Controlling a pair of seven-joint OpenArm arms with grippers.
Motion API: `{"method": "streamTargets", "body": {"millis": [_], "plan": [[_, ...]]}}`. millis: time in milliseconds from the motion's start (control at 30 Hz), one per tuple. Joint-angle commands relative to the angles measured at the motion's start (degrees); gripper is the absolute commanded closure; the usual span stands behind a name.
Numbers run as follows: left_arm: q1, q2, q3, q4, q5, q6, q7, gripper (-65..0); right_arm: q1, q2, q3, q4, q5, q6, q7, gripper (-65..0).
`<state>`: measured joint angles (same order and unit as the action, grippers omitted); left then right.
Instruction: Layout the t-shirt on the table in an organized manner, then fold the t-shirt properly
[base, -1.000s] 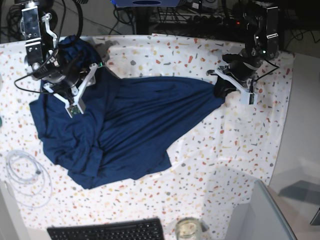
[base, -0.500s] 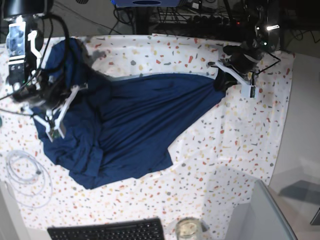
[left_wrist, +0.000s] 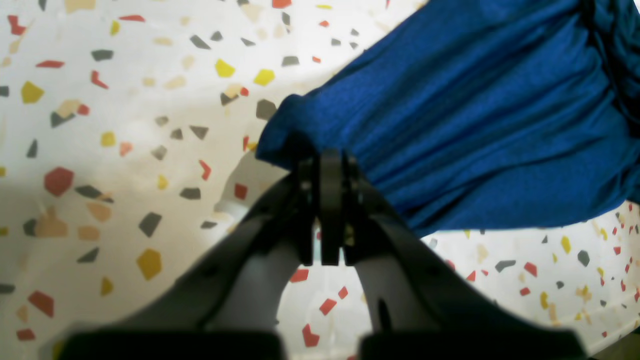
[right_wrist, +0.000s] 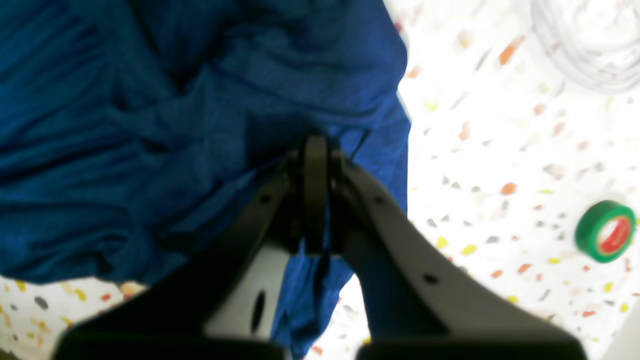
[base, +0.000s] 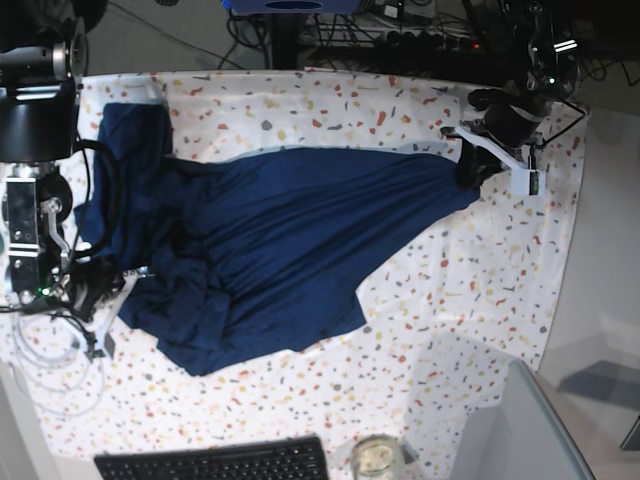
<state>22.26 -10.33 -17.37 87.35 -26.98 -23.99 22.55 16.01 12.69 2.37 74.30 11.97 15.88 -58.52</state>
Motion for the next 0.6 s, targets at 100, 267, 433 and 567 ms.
{"method": "streamTargets", "body": {"millis": [100, 267, 433, 567], "plan": [[0.4, -0.6, -0.1, 1.0, -0.5, -0.2, -1.1, 0.0, -1.5, 0.2, 2.1, 7.9, 0.6, -0.2, -2.5, -28.8], [0.4, -0.6, -0.2, 0.9, -0.4, -0.2, -1.1, 0.0, -17.2, -4.6, 11.8, 29.3, 0.6, -0.2, -6.9, -62.3], [0.0, -0.7, -0.2, 0.9, -0.2, -0.2, -1.1, 0.0, -29.3, -4.7, 8.8, 32.8, 0.4, -0.4, -4.0, -63.2], [-0.2, -0.7, -0.2, 1.0, -0.1, -0.2, -1.1, 0.0, -32.8, -4.8, 8.4, 27.5, 0.4, -0.4, 4.9, -62.3]]}}
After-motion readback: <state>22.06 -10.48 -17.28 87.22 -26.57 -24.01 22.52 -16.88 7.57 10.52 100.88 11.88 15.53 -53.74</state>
